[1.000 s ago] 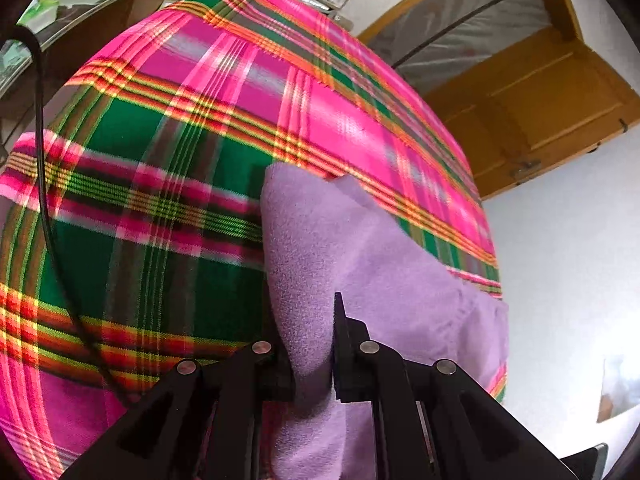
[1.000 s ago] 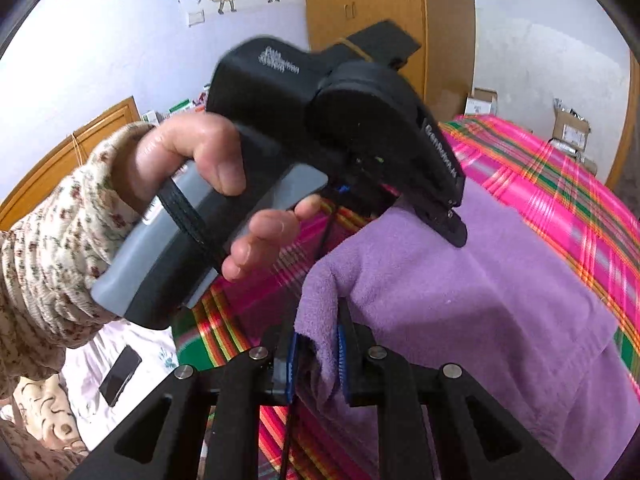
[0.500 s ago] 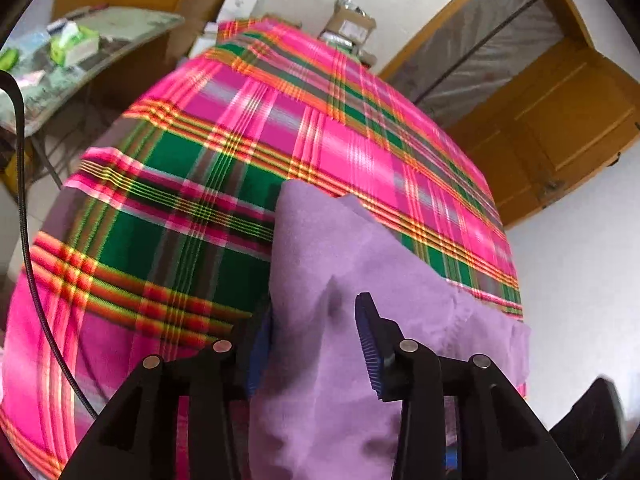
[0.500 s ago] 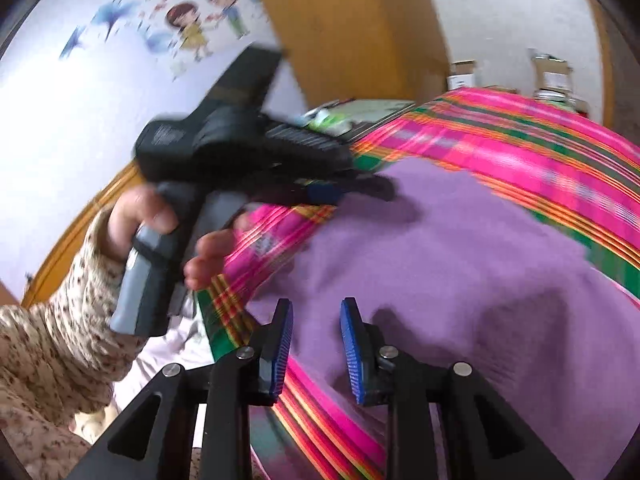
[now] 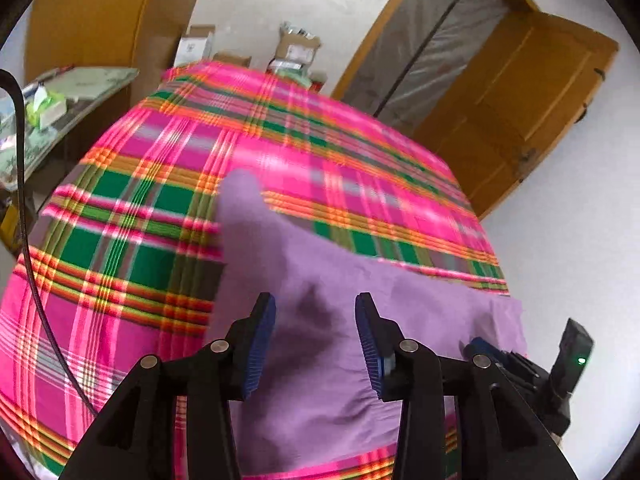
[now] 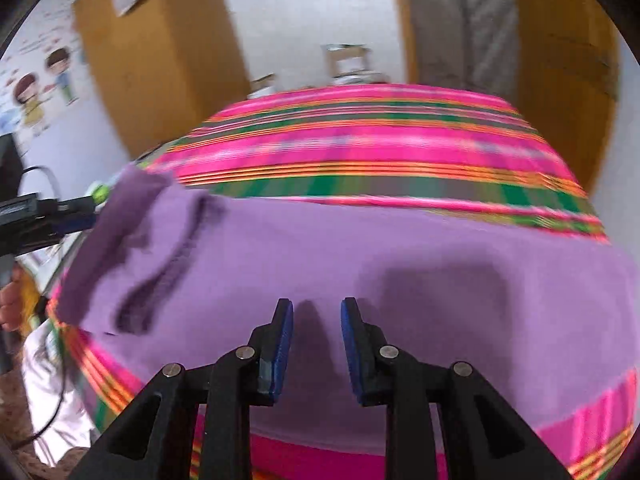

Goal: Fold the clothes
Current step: 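Release the fabric and open both tools above the folded garment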

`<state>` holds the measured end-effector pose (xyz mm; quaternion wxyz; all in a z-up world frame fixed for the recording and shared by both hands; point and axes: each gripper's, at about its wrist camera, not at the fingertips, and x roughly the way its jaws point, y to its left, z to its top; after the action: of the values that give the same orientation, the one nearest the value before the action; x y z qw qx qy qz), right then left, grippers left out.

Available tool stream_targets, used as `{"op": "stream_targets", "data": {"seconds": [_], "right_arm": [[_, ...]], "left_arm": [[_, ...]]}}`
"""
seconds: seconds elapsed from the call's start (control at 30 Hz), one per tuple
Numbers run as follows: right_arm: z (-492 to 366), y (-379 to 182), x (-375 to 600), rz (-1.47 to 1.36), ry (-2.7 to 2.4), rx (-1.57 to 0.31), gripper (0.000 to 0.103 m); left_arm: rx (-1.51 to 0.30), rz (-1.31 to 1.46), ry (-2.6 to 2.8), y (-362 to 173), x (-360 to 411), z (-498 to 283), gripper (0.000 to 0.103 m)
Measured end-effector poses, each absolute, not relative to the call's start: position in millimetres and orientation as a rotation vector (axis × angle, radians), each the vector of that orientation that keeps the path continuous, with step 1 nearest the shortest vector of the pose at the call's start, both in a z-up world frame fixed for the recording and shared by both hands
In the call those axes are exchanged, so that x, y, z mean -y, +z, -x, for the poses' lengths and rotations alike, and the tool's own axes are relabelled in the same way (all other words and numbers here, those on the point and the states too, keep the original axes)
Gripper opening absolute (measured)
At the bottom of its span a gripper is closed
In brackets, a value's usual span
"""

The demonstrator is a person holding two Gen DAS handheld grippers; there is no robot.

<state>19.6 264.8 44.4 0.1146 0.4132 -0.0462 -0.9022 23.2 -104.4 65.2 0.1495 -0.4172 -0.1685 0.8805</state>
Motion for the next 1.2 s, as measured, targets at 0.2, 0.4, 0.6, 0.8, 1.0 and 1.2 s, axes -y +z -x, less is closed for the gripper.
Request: {"op": "stream_targets", "data": {"seconds": [0.2,0.4,0.6,0.8,1.0,1.2], "right_arm": [[-31.9,41.4,-320.7,-1.249,-2.745,0.234,0.025],[-46.5,37.8,-380.6,-1.244,-2.867,0.388,0.020],[-70.8,39.4,-437.6,-1.242,-2.984,0.528,0.020],[-84.2,42.2,-466.3,-1.224,-3.000,0.668,0.020],[-92.2,39.5,-483.4,-1.246,-3.042,0.749,0.028],[-100.9,26.9,-514.9,-1.230,-2.969,1.050,0.034]], "left_arm": [[0.438,1.224,2.589,74.5,105.4,-31.8,0.043],[0.388,1.201,2.518,78.9,71.9,-39.9,0.044],[0.289,1.214,2.346,74.8,6.7,-32.4,0.044],[0.230,1.264,2.181,58.5,-53.5,-21.3,0.044],[0.154,1.312,2.067,37.6,-103.9,-10.0,0.044],[0.100,1.339,1.990,24.4,-139.4,-2.9,0.044]]}}
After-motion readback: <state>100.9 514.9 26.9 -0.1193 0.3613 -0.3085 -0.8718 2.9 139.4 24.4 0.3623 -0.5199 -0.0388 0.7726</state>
